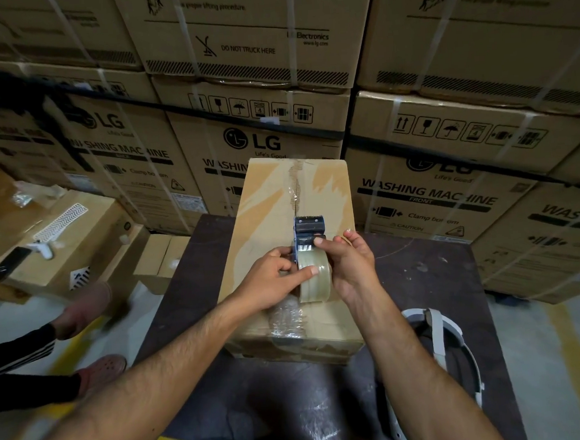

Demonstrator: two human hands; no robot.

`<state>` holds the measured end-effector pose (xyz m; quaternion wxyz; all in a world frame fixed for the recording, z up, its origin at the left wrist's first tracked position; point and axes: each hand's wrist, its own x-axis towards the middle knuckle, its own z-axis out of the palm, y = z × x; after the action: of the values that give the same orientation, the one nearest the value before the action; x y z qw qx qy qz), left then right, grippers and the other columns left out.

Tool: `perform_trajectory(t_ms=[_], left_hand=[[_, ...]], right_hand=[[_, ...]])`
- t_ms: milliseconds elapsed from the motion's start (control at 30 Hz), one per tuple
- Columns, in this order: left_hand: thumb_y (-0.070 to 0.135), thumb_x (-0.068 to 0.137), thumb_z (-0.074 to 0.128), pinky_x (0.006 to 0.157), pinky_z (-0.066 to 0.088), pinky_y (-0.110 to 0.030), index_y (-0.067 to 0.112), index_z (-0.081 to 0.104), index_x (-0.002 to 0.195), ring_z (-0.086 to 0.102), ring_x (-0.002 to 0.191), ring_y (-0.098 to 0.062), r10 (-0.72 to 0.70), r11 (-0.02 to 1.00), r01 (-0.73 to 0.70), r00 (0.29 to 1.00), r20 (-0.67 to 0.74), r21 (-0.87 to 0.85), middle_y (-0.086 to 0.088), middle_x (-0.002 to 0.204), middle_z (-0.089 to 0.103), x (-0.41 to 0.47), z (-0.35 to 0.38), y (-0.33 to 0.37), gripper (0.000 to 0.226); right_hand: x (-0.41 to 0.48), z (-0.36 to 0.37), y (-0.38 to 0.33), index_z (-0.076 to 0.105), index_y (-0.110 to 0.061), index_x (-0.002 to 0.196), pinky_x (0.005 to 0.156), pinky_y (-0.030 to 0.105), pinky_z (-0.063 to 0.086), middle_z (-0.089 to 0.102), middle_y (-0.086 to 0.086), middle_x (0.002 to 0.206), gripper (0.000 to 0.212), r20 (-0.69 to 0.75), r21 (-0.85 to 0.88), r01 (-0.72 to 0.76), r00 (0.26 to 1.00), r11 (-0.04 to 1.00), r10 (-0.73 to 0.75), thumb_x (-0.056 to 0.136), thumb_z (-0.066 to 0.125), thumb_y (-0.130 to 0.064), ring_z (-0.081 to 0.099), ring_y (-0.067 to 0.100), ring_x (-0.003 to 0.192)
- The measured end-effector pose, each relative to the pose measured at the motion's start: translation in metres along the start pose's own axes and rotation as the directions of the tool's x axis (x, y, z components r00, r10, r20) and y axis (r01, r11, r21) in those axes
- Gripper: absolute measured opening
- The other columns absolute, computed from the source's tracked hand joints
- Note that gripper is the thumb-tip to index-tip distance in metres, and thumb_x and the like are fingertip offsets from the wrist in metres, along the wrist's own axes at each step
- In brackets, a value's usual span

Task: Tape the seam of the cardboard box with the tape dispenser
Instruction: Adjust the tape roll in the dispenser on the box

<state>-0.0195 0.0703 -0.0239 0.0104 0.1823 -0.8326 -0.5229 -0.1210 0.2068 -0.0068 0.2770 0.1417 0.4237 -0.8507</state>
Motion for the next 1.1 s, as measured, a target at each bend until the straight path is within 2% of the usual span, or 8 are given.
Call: perform_trajectory(t_ms=[133, 200, 300, 400, 500, 633, 800, 1100], left_hand=[[0.068, 0.08, 0.074, 0.107, 0.047, -0.033, 0.023, 0.073, 0.066, 0.06, 0.12, -0.001, -0.002, 1.0, 0.001, 0.999, -0.042, -0.015, 0.015, 0.13, 0.063, -0.002, -0.002, -0.002, 0.047], [0.067, 0.083, 0.072, 0.105, 0.047, -0.034, 0.026, 0.07, 0.069, 0.06, 0.122, -0.004, 0.016, 1.0, -0.014, 0.988, -0.151, 0.019, 0.013, 0.126, 0.063, -0.004, -0.004, -0.002, 0.044], [0.056, 0.084, 0.077, 0.102, 0.047, -0.034, 0.033, 0.062, 0.087, 0.055, 0.129, -0.007, 0.184, 0.982, -0.154, 0.922, -0.34, 0.114, 0.012, 0.134, 0.058, -0.006, -0.01, 0.001, 0.028], [0.038, 0.087, 0.081, 0.1, 0.044, -0.026, 0.03, 0.071, 0.101, 0.052, 0.132, -0.009, 0.373, 0.918, -0.281, 0.853, -0.366, 0.279, 0.01, 0.142, 0.054, -0.002, -0.017, 0.01, 0.019], [0.033, 0.09, 0.079, 0.106, 0.049, -0.04, 0.025, 0.08, 0.101, 0.05, 0.137, -0.017, 0.484, 0.841, -0.338, 0.818, -0.31, 0.422, 0.005, 0.144, 0.057, 0.006, -0.025, 0.018, 0.014], [0.031, 0.09, 0.079, 0.098, 0.054, -0.051, 0.022, 0.083, 0.096, 0.052, 0.139, -0.024, 0.574, 0.722, -0.372, 0.793, -0.205, 0.583, -0.002, 0.141, 0.062, 0.014, -0.031, 0.021, 0.012], [0.024, 0.089, 0.075, 0.094, 0.056, -0.052, 0.015, 0.079, 0.087, 0.049, 0.141, -0.026, 0.549, 0.651, -0.345, 0.829, -0.105, 0.677, -0.004, 0.147, 0.058, 0.011, -0.032, 0.038, 0.011], [0.01, 0.088, 0.068, 0.11, 0.046, -0.05, 0.005, 0.073, 0.096, 0.031, 0.154, -0.025, 0.51, 0.412, -0.326, 0.856, 0.081, 0.851, -0.008, 0.159, 0.045, 0.016, -0.03, 0.049, 0.011]], right_hand=[[0.001, -0.001, 0.001, 0.049, -0.018, 0.1, 0.061, 0.036, 0.063, 0.053, -0.002, 0.071, 0.058, 0.002, 0.004, 0.015, 1.0, 1.0, -0.015, 0.075, 0.073, 0.028, 0.066, 0.015, 0.058], [0.001, -0.001, 0.002, 0.049, -0.018, 0.099, 0.059, 0.034, 0.062, 0.053, -0.002, 0.072, 0.058, 0.001, -0.003, 0.024, 1.0, 1.0, -0.024, 0.074, 0.074, 0.028, 0.065, 0.014, 0.057], [0.001, -0.001, 0.004, 0.049, -0.019, 0.101, 0.06, 0.033, 0.061, 0.053, -0.003, 0.074, 0.059, -0.003, -0.013, 0.04, 0.999, 0.999, -0.041, 0.074, 0.076, 0.026, 0.065, 0.015, 0.06], [0.003, -0.001, 0.006, 0.049, -0.018, 0.101, 0.065, 0.033, 0.061, 0.051, -0.003, 0.074, 0.057, -0.011, -0.064, 0.072, 0.997, 0.995, -0.073, 0.074, 0.078, 0.024, 0.062, 0.016, 0.062], [0.003, -0.001, 0.007, 0.05, -0.017, 0.102, 0.07, 0.036, 0.06, 0.051, -0.004, 0.073, 0.058, -0.016, -0.096, 0.085, 0.996, 0.992, -0.086, 0.073, 0.082, 0.021, 0.06, 0.014, 0.061], [0.005, -0.002, 0.008, 0.05, -0.018, 0.102, 0.074, 0.038, 0.059, 0.051, -0.003, 0.074, 0.06, -0.019, -0.121, 0.101, 0.994, 0.987, -0.104, 0.071, 0.085, 0.019, 0.059, 0.015, 0.064], [0.007, -0.002, 0.012, 0.051, -0.018, 0.098, 0.075, 0.037, 0.059, 0.05, -0.003, 0.075, 0.059, -0.003, -0.131, 0.119, 0.993, 0.984, -0.12, 0.07, 0.085, 0.021, 0.056, 0.014, 0.064], [0.013, -0.004, 0.022, 0.054, -0.019, 0.092, 0.107, 0.058, 0.051, 0.051, -0.005, 0.074, 0.06, -0.019, -0.167, 0.157, 0.986, 0.973, -0.163, 0.063, 0.09, 0.019, 0.052, 0.018, 0.075]])
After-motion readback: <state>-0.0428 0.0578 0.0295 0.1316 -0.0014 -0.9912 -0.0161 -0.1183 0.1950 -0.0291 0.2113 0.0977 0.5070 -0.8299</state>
